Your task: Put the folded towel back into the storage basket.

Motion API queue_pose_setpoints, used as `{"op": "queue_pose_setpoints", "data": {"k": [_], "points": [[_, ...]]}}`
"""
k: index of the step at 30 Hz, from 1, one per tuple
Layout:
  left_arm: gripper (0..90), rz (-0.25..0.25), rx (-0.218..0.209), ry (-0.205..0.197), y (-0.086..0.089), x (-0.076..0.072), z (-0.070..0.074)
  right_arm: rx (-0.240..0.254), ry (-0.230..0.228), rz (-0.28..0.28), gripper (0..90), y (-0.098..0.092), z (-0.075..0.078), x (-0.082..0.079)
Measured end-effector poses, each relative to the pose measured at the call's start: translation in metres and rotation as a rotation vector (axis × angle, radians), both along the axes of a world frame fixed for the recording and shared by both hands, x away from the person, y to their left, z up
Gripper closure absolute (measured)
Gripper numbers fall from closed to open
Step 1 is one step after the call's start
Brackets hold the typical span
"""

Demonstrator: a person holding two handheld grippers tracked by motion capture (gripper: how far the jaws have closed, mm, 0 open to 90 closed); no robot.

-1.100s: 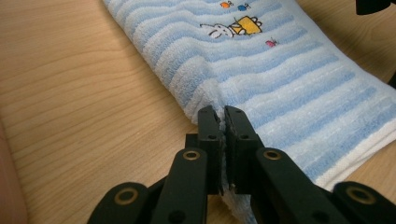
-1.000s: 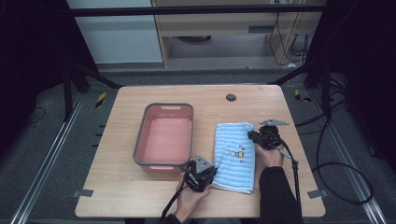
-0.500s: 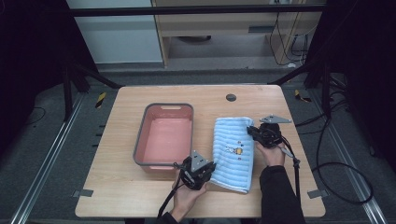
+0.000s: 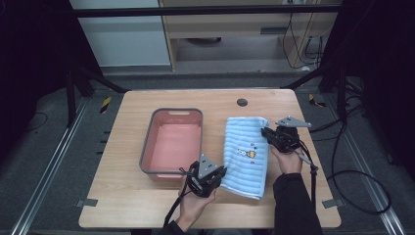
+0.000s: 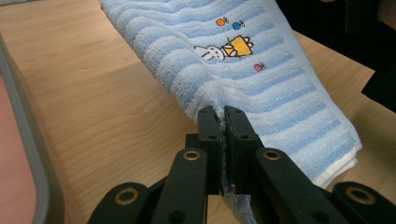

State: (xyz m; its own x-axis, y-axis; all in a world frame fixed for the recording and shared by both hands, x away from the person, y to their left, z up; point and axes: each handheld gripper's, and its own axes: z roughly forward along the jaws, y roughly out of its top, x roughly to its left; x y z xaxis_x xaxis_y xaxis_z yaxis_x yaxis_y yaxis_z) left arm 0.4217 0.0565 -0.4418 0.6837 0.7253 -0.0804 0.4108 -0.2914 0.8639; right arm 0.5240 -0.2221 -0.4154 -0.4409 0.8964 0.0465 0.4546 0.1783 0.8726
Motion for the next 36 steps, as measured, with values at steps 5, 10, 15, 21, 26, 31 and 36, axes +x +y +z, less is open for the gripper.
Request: {"op": "queue_pose_setpoints", "data": {"k": [5, 10, 15, 21, 26, 31, 36], "points": [[86.0, -0.005, 0.001, -0.016, 0.003, -0.001, 0.009, -0.004, -0.026, 0.004, 84.1, 0.003, 0.010, -0.004], [86.0, -0.001, 0.002, -0.038, 0.008, -0.001, 0.018, 0.003, -0.052, 0.005, 84.1, 0.006, 0.021, -0.006], [86.0, -0.001, -0.001, -0.048, 0.011, 0.000, 0.026, 0.012, -0.081, 0.016, 84.1, 0.012, 0.031, -0.008], [86.0, 0.000, -0.017, -0.066, 0.016, -0.001, 0.037, 0.010, -0.105, 0.023, 84.1, 0.018, 0.041, -0.009], [86.0, -0.002, -0.021, -0.077, 0.018, -0.002, 0.043, 0.006, -0.115, 0.030, 84.1, 0.023, 0.050, -0.010], [86.0, -0.006, -0.029, -0.086, 0.021, -0.002, 0.051, 0.003, -0.128, 0.034, 84.2, 0.027, 0.059, -0.009], [86.0, -0.002, -0.031, -0.097, 0.026, -0.001, 0.058, 0.001, -0.138, 0.042, 84.1, 0.033, 0.070, -0.009]]}}
